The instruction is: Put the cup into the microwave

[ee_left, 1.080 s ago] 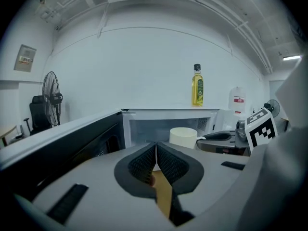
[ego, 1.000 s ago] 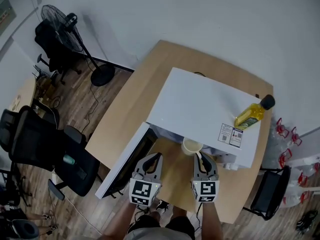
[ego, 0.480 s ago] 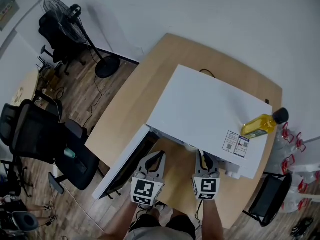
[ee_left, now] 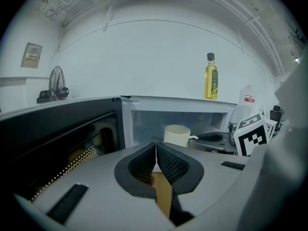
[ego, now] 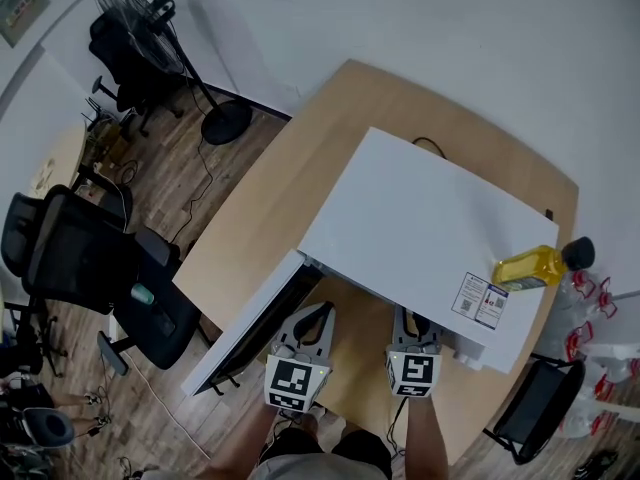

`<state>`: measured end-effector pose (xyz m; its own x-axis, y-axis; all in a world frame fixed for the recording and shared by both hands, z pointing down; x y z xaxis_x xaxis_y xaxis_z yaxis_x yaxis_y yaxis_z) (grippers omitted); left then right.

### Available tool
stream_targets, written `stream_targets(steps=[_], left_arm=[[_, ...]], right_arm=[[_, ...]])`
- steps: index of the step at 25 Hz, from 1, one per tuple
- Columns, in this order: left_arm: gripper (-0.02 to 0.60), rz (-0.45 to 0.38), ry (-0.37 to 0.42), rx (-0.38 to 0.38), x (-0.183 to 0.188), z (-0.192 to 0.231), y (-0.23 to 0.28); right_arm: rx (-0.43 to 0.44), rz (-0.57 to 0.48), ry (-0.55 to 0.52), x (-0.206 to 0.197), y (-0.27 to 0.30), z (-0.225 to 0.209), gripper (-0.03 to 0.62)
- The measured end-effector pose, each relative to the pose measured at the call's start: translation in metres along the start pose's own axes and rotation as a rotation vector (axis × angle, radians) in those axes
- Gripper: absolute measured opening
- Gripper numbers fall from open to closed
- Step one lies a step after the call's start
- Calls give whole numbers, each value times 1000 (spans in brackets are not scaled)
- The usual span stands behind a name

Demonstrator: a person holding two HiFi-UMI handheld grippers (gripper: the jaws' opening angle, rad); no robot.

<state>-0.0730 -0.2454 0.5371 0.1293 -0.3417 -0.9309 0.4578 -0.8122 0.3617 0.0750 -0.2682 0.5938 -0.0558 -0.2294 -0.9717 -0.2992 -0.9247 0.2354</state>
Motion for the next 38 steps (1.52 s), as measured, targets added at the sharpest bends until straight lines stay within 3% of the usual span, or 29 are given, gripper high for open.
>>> stream_targets(steps=[21,24,26,27,38], left_arm=[[29,17,-12,38,-8,2,-7],[29,18,-12,39,-8,3,-9],[29,18,-11,38,-8,3,-11],[29,18,-11,38,-8,3,-11],[29,-7,6,29,3,1,-20]], right_arm=[[6,10,25,-4,18,-1,61],[12,9,63,-4,18,-4,108],[38,12,91,-4,17,-2,204],[46,15,97,-5,17,0,216],[36,13,75,3,6,2,227]])
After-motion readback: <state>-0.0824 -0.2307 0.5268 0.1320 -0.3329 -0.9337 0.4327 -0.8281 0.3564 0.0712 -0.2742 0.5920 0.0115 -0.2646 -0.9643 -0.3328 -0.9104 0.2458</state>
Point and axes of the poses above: the fingertips, and each gripper's own axes: y forward along the fingers, z to its left, x out of its top, the point moved 1 cm from there along -y, backward along the fingers, and after that the axes turned 5 degrees about -z, right-handed, at the moved point
